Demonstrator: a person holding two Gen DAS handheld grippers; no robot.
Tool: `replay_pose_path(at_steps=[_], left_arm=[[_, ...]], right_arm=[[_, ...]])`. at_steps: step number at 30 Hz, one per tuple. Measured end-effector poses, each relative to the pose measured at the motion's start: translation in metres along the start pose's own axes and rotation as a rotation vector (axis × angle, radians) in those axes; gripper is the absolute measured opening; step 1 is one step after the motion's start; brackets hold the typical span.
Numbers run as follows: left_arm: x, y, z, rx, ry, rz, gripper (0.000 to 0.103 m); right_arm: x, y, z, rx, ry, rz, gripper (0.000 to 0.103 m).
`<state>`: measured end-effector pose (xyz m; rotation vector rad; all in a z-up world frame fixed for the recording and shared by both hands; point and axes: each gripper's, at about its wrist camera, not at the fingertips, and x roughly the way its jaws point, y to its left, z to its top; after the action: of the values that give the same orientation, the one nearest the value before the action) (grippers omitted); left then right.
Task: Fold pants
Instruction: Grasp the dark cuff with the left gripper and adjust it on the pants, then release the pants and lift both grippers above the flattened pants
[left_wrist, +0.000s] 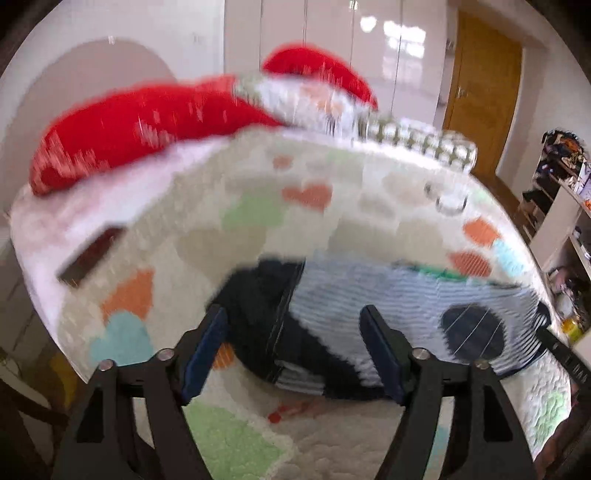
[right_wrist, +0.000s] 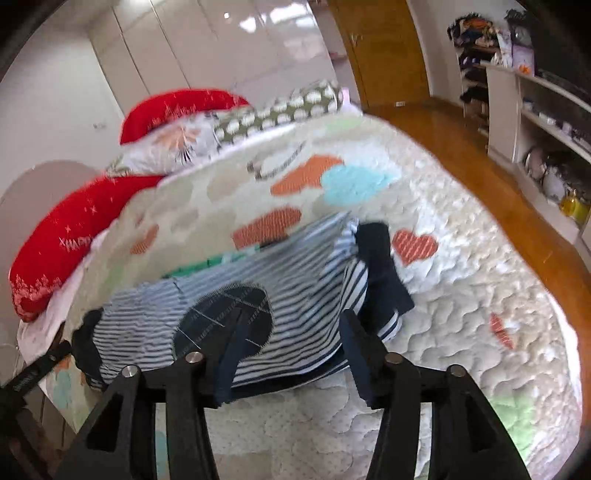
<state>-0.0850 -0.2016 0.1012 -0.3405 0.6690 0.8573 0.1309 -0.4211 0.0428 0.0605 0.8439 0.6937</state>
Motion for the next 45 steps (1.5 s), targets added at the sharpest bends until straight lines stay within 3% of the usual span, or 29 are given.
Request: replay_pose_path(at_steps=[5,8,10,12,17,22,45], left_arm=[[-0.070,-0.007,0.020,0.005,-0.293,0.082,0.103],[-0.102,-0.008,0.028,0.002,-0.429,0.114,0.103],[-0.113,-0.010,0.033,0.014,-0.459,0.095,0.103],[-0.116,-0.011,0.036,0.019,-0.439,0.084,0.103],[-0.088,-0.011,0.039,0.043,-0.265,0.027,0.103],[-0.066,-0.015,0.029,0.058,-0.162,0.006,0.103],[-0.048,-0.019,0.019,0.077,-0.070,-0.010,0.103]], right_arm=[[-0.007,0.016,-0.006,-0.057,-0.024,0.019,0.057],[-0.006,0.025,-0.014,-0.103,-0.026,0.021,0.057],[-0.006,0.031,-0.017,-0.134,-0.035,0.014,0.057],[-0.009,0.033,-0.020,-0.145,-0.036,0.016,0.060],[-0.004,0.037,-0.022,-0.157,-0.024,0.006,0.062],[0.003,0.041,-0.026,-0.167,0.003,0.000,0.062],[0.015,0.038,-0.031,-0.149,0.050,-0.001,0.063]])
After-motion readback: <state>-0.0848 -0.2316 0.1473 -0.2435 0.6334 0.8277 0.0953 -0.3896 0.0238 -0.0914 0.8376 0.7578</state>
